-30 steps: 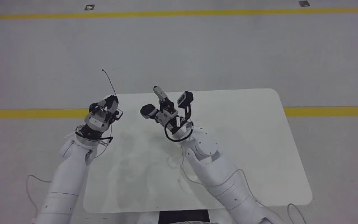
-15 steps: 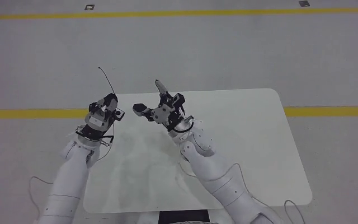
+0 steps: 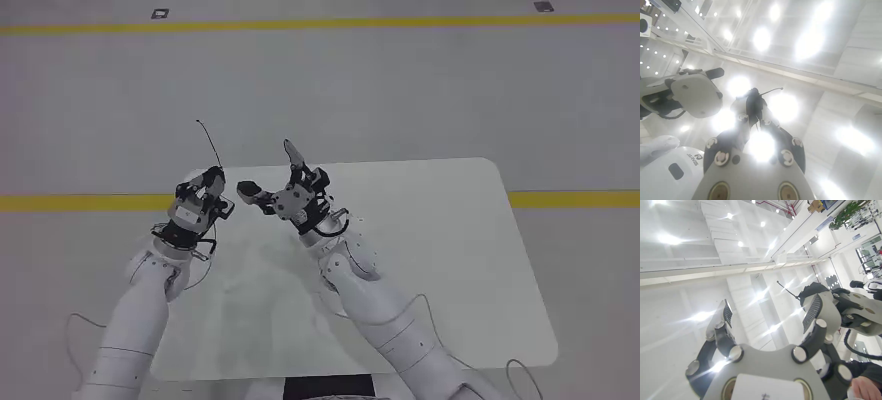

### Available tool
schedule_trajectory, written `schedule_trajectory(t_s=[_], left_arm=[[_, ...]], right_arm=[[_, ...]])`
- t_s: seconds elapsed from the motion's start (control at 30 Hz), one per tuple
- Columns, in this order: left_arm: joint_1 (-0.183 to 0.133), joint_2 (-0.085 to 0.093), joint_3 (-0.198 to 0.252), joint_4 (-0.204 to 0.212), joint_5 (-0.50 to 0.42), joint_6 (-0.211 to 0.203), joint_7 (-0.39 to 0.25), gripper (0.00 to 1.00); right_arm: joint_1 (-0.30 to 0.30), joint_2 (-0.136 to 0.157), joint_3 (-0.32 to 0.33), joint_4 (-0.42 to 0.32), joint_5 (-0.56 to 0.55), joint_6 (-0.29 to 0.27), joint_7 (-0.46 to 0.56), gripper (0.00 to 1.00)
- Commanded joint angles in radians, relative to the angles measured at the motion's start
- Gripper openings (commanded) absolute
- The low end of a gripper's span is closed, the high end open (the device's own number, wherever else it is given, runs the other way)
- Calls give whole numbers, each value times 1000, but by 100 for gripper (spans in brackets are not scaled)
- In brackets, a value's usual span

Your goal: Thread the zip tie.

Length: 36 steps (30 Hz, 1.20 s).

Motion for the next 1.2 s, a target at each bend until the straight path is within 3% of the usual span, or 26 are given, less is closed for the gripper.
schedule_trajectory(t_s=[0.0, 0.1, 0.17, 0.2, 0.23, 0.5, 0.9, 1.17], left_arm=[[-1, -2, 2, 2, 0, -1, 2, 0], [-1, -3, 2, 2, 0, -2, 3, 0], [-1, -3, 2, 2, 0, -2, 3, 0], [-1, -3, 2, 2, 0, -2, 3, 0], [-1, -3, 2, 2, 0, -2, 3, 0], [-1, -3, 2, 2, 0, -2, 3, 0], [-1, -3, 2, 2, 0, -2, 3, 0], [-1, -3, 2, 2, 0, -2, 3, 0]], right_arm=[[2, -1, -1, 3, 2, -3, 2, 100], [6, -2, -3, 8, 0, -3, 10, 100], [11, -3, -3, 13, -4, 2, 14, 73], [13, -3, -3, 16, -8, 7, 13, 49], [16, -3, -3, 18, -11, 11, 12, 46], [16, -4, -5, 24, 12, 41, 31, 33], [6, -10, -24, 27, 22, 58, 36, 34], [2, -15, -44, 24, 26, 60, 38, 26]])
